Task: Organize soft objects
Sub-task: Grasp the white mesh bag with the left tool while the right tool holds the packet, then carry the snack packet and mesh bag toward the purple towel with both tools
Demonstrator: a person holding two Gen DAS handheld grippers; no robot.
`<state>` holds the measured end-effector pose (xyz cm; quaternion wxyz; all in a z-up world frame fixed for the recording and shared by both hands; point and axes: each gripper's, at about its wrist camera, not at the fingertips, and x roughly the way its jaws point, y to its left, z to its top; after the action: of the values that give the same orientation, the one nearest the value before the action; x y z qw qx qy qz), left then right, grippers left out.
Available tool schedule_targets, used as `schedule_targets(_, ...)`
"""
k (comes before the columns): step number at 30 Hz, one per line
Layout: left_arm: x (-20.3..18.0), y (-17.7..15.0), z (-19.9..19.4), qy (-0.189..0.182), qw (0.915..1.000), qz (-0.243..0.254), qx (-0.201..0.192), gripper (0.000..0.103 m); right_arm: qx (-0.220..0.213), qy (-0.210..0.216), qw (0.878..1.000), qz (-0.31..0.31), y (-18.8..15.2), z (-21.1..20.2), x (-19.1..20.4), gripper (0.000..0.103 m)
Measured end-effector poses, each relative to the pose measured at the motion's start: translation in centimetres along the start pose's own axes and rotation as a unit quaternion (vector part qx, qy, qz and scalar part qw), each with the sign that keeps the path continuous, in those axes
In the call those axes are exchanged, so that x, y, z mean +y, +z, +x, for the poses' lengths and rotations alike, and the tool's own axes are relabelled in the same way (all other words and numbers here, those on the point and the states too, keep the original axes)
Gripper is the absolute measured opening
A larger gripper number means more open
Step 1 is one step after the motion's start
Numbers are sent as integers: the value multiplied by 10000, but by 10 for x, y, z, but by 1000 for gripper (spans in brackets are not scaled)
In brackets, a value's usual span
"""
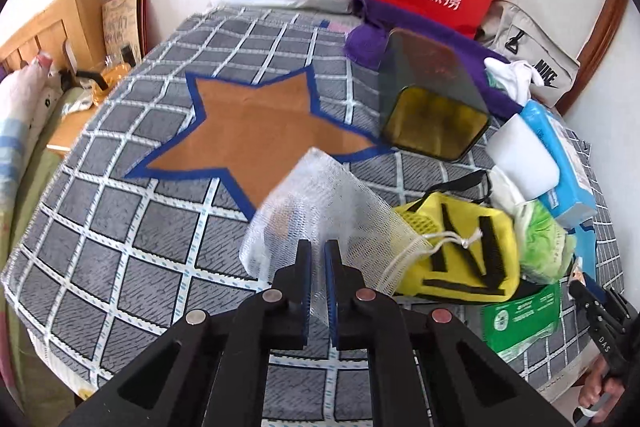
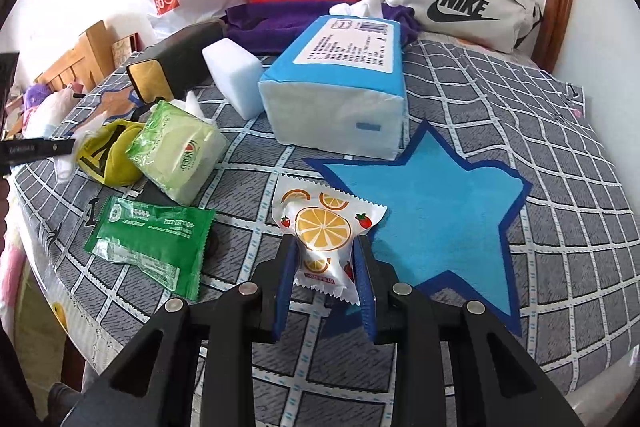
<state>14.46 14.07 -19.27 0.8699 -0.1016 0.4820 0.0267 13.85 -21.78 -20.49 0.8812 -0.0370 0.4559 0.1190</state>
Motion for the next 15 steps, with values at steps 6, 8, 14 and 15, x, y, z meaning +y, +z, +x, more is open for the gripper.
schedule_targets(6,1,5,12,338,9991,158,-188,29,66,-73,9999,-20,0,-2,-2,29)
schedule_targets(8,2,8,13,356,9990,146,-245,49,89,-80,9999,-26,0,-2,-2,29)
schedule_targets(14,-5,11,24,553,9968,514,-275,66,154,-39,9999,30,1,-1,-3,29)
schedule_targets(15,-5,12,23,528,9969,501,-311,52,163,-6,9998,64,2,0,-5,29)
